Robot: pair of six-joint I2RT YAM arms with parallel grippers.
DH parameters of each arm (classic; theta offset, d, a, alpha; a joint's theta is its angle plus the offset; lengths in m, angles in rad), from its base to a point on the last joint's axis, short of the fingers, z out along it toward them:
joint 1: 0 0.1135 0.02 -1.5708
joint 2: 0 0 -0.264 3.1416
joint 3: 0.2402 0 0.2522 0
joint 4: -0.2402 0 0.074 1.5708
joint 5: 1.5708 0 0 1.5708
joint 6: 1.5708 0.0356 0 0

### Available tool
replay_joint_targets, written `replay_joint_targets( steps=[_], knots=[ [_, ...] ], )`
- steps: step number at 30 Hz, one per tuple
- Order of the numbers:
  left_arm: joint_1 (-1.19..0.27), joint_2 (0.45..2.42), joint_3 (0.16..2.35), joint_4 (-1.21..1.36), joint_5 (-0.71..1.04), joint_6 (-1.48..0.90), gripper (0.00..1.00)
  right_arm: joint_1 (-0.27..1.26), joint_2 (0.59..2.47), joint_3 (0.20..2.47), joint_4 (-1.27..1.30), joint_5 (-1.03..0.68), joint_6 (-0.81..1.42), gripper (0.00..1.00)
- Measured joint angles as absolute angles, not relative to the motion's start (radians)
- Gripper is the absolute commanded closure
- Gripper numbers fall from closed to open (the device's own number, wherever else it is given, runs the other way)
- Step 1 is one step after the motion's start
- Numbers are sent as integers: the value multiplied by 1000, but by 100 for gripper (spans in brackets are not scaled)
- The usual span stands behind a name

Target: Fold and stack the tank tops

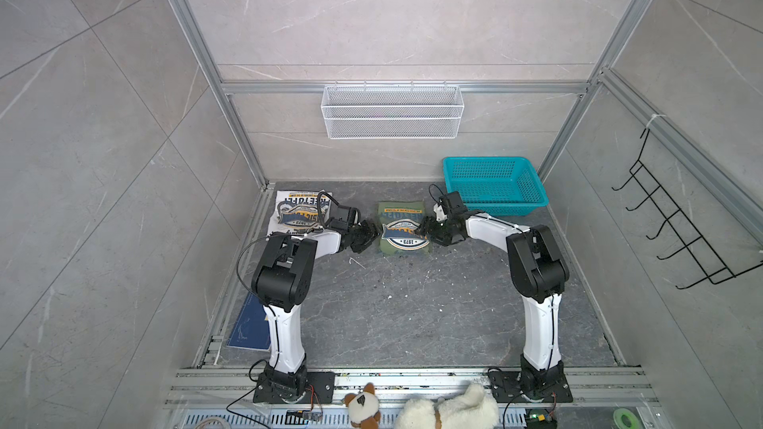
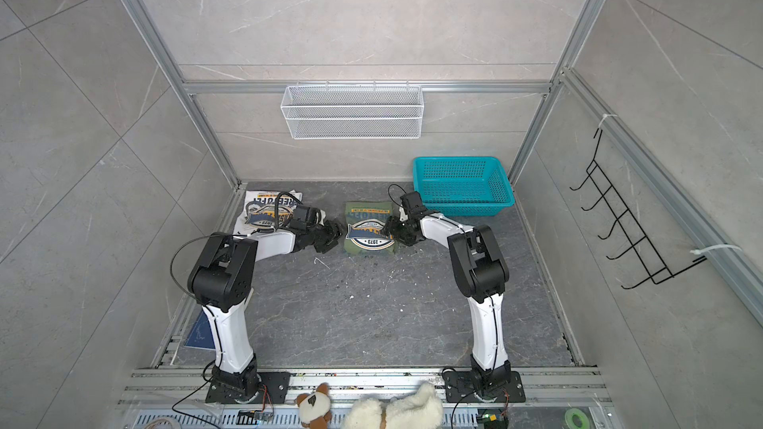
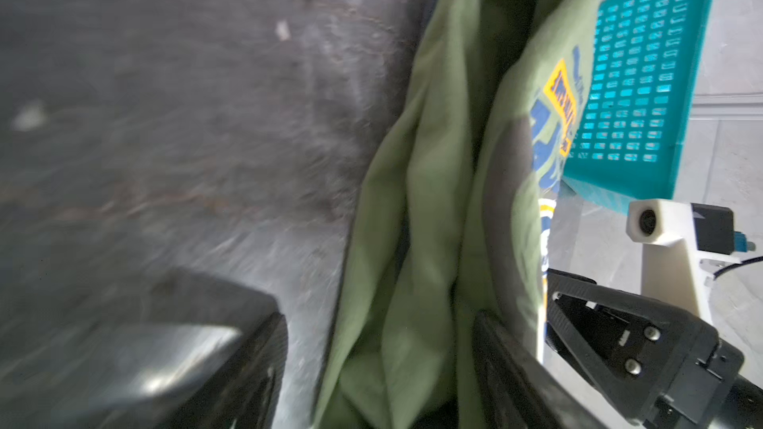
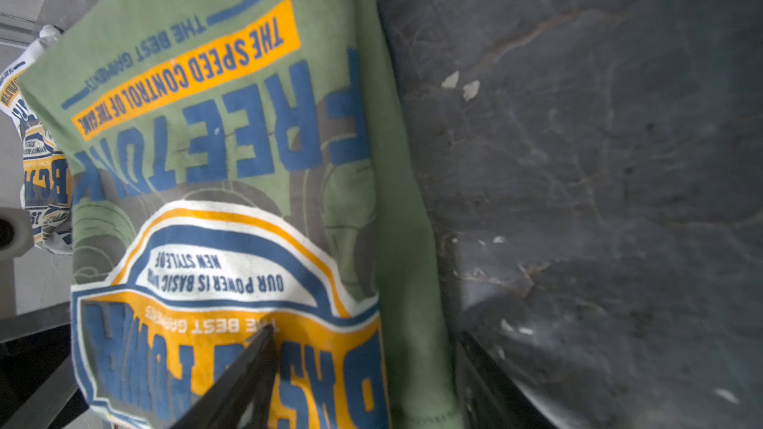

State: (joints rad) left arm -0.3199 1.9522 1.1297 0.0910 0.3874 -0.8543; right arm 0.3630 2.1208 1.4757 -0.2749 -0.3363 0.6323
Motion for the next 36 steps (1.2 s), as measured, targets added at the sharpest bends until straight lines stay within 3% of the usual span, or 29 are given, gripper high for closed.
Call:
replay_joint_targets(
  steps=[7,10,20,30,34,36],
  knots=[
    [-318,1871,1069,152,342,-883,26,363,2121,1472,-271,-333,636,33],
    [-317,1879,1076,179,365,-894,20,363,2121,1472,-270,-333,636,33],
    [-334,2007,1155,188,421,-909,26,380,2132,1472,-254,-336,640,34],
    [-377,2087,1246,176,455,-915,54,408,2140,1472,-229,-337,662,36],
    [-380,2088,1262,152,456,-911,71,410,2140,1472,-228,-337,663,37],
    [-380,2088,1273,131,455,-899,86,410,2140,1472,-228,-336,662,36]
  ],
)
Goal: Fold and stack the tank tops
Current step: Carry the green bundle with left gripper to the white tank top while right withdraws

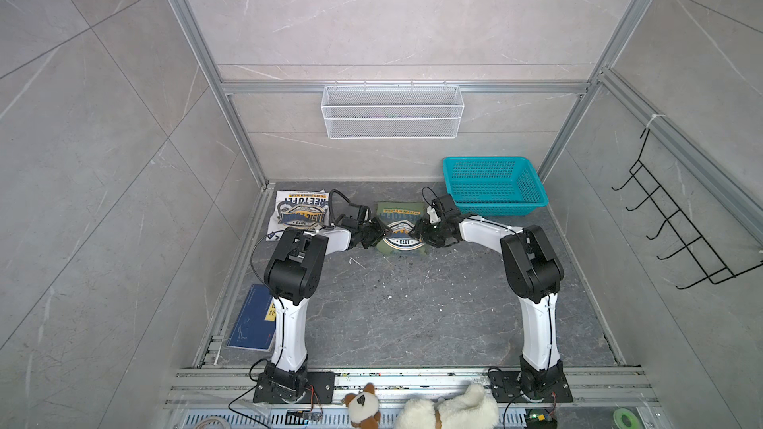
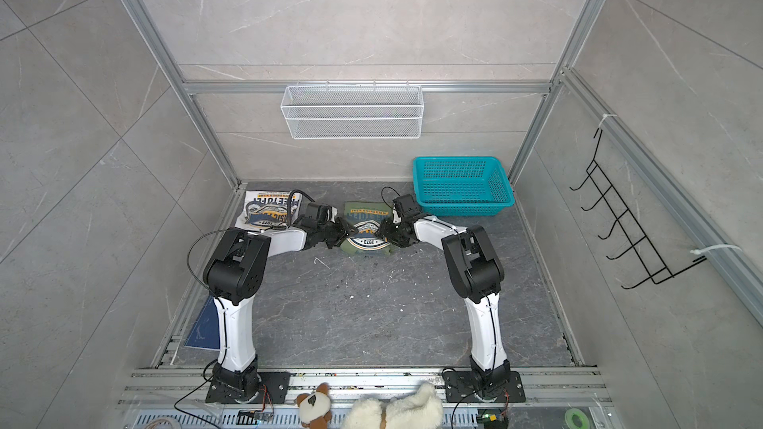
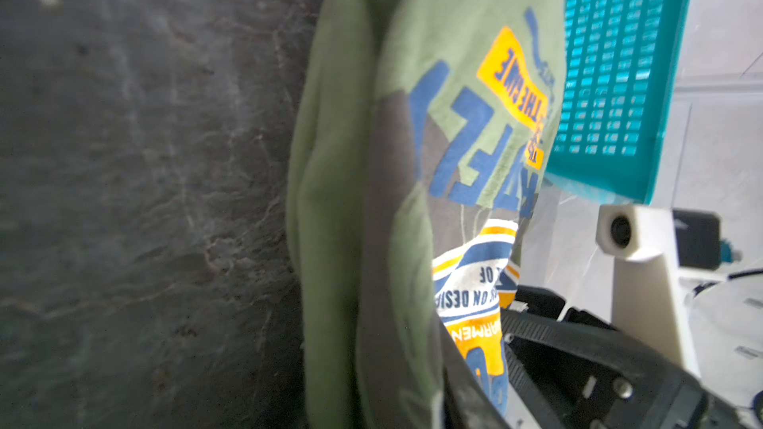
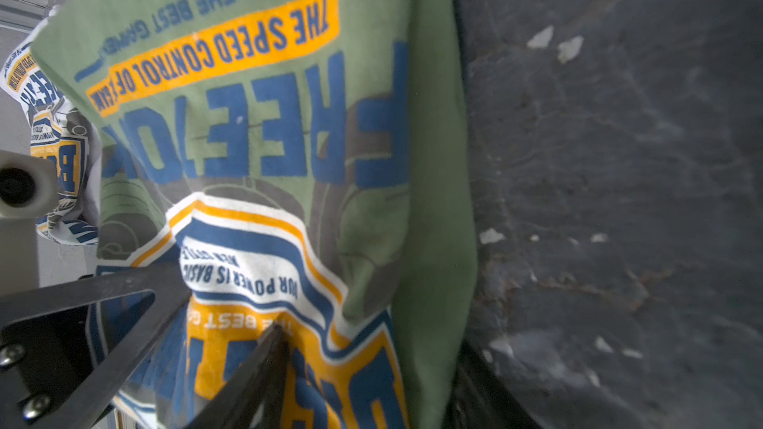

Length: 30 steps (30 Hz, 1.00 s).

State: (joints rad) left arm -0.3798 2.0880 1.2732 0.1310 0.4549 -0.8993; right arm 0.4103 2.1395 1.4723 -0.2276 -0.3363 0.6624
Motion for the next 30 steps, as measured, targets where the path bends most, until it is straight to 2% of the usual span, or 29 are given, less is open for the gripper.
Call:
replay_joint_targets(
  steps=[3,7,10,19,30],
  knots=[
    [-381,2088,1305,69,447,-857,100,411,2140,1472,-227,-336,662,30],
    [-382,2088,1386,-81,412,-749,100,412,2119,1459,-226,-322,658,17],
    [-384,2086,1464,-233,360,-639,100,410,2061,1400,-240,-289,650,12],
    [-384,2051,1689,-635,150,-350,100,386,1722,1152,-250,-210,630,11],
    [-301,2048,1887,-875,-4,-113,100,385,1417,927,-304,-181,579,10]
  ],
)
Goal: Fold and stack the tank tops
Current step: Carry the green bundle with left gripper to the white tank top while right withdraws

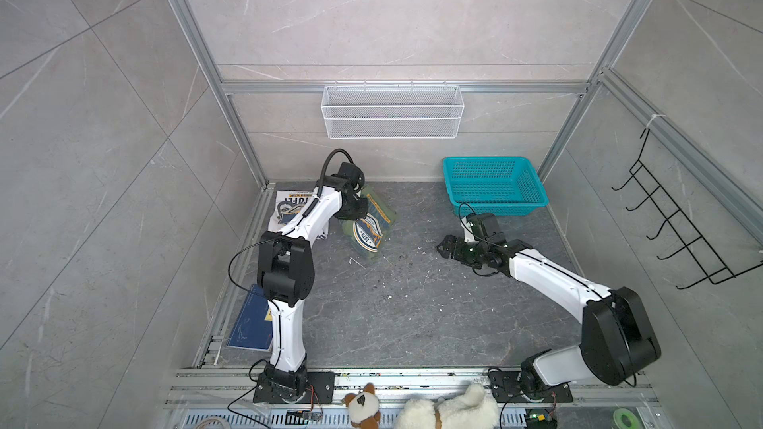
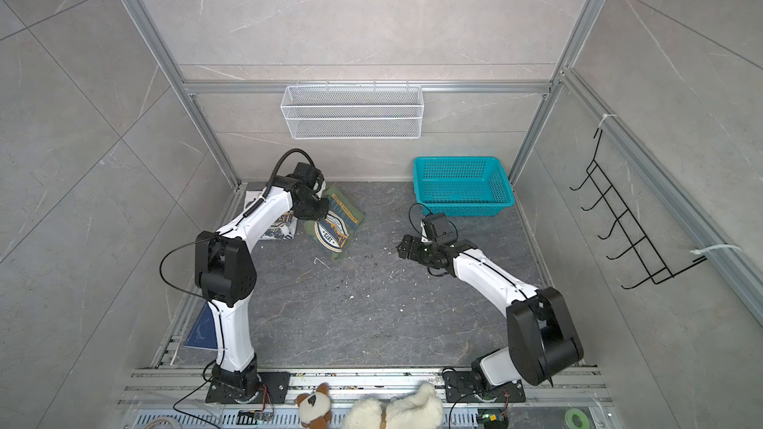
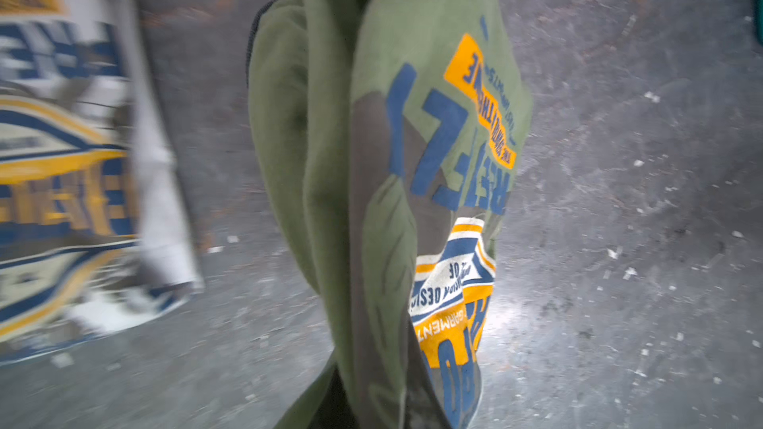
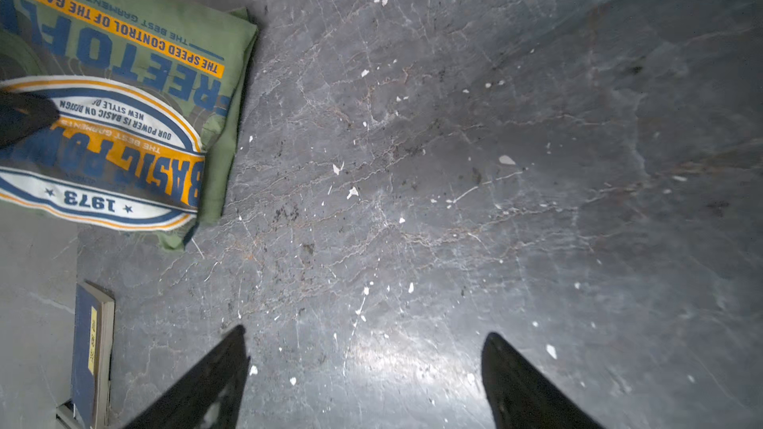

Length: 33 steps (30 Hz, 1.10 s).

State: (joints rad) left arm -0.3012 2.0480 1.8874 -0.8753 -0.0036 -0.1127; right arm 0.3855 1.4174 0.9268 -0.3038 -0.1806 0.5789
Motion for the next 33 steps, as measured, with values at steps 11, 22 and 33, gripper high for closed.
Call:
replay_joint_targets(
  steps=[11,22,33],
  knots=[
    [-163,2048,2177,-1071,39,24,100,378,1274,847,-363,-155,526,9],
    [-13,2065,2260,-1157,152,126,100,377,1274,796,-387,-148,518,9],
    [222,2182,2189,-1105,287,135,100,374,1274,791,-395,-145,503,9]
  ],
)
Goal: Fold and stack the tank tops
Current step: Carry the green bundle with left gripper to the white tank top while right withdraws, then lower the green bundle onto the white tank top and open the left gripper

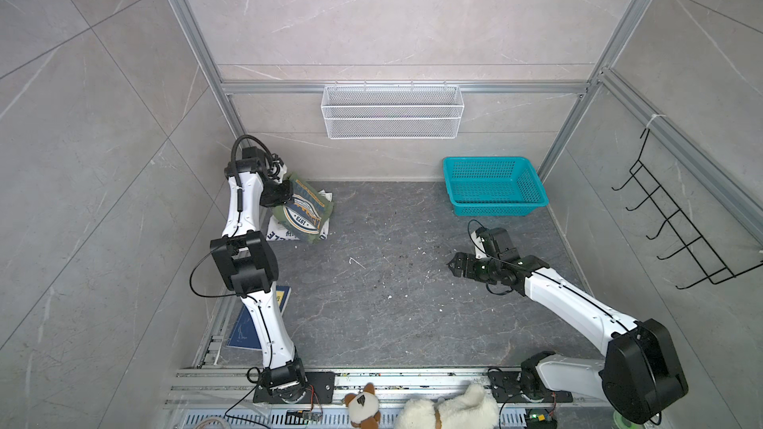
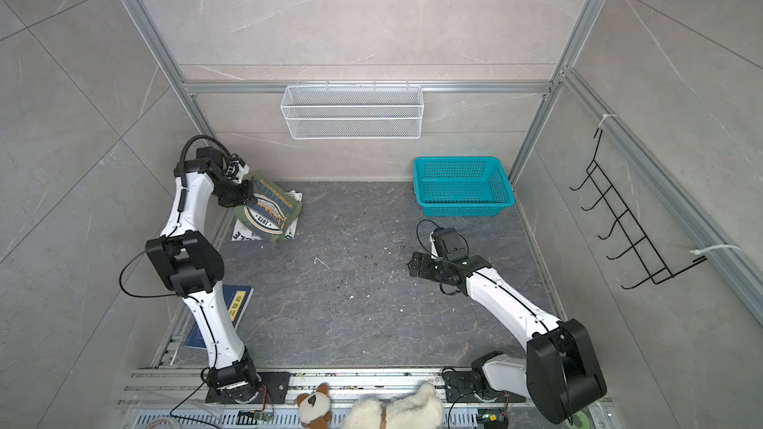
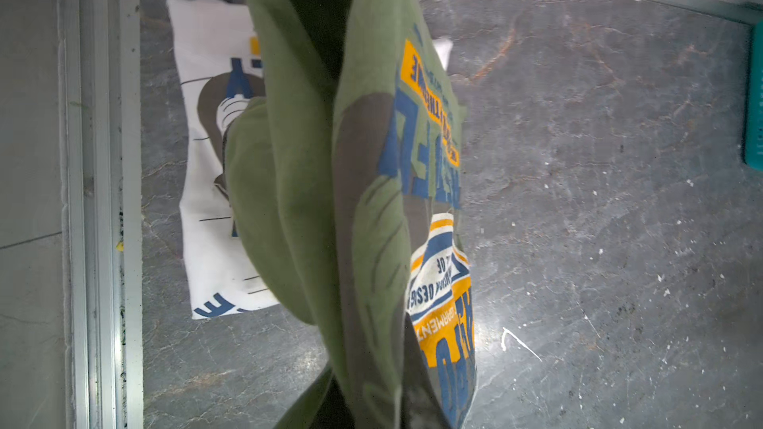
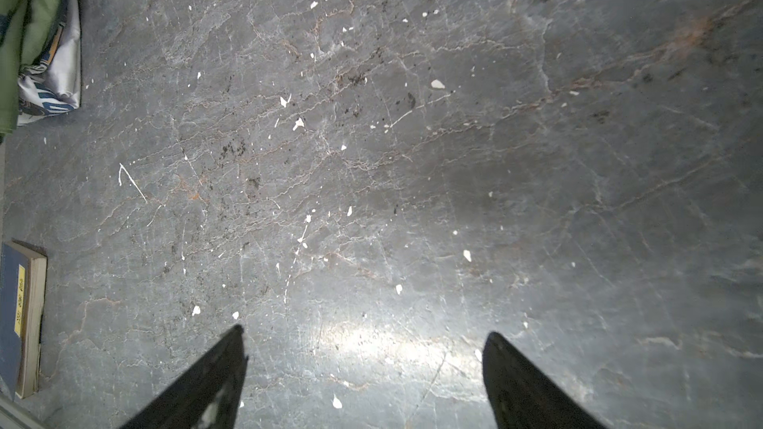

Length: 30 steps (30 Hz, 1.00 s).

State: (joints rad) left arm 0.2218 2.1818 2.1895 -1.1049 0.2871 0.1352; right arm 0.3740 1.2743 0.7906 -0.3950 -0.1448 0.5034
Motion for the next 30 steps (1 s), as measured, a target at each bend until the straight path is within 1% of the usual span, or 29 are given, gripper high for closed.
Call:
replay_joint_targets(
  steps=[3,6,9,12,15,16,18,19,21,23,26,30],
  knots=[
    [250,2218,2152,-1065,289,134,99,373,1274,790,-397,-145,503,9],
    [262,2239,2107,-1030,285,129,83,373,1274,787,-397,-145,503,9],
    [271,2259,2098,-1009,252,113,64,373,1274,779,-397,-146,503,9],
    [274,2268,2101,-1002,168,78,50,372,1274,774,-400,-146,503,9],
    [268,2268,2123,-1014,34,47,39,372,1274,770,-400,-147,504,9],
    [262,2267,2131,-1014,-17,37,38,372,1274,769,-400,-147,504,9],
    [245,2255,2135,-1015,-114,27,32,372,1274,769,-400,-150,504,9],
    [230,2245,2135,-1016,-163,24,31,372,1274,769,-400,-150,504,9],
    [188,2222,2135,-1015,-238,28,26,371,1274,768,-399,-154,505,9],
    [128,2199,2135,-1007,-274,45,23,372,1274,766,-398,-158,505,9],
    [3,2185,2159,-990,-310,89,14,372,1275,762,-393,-164,506,9],
    [-147,2220,2220,-984,-316,128,12,372,1275,752,-386,-170,512,9]
  ],
)
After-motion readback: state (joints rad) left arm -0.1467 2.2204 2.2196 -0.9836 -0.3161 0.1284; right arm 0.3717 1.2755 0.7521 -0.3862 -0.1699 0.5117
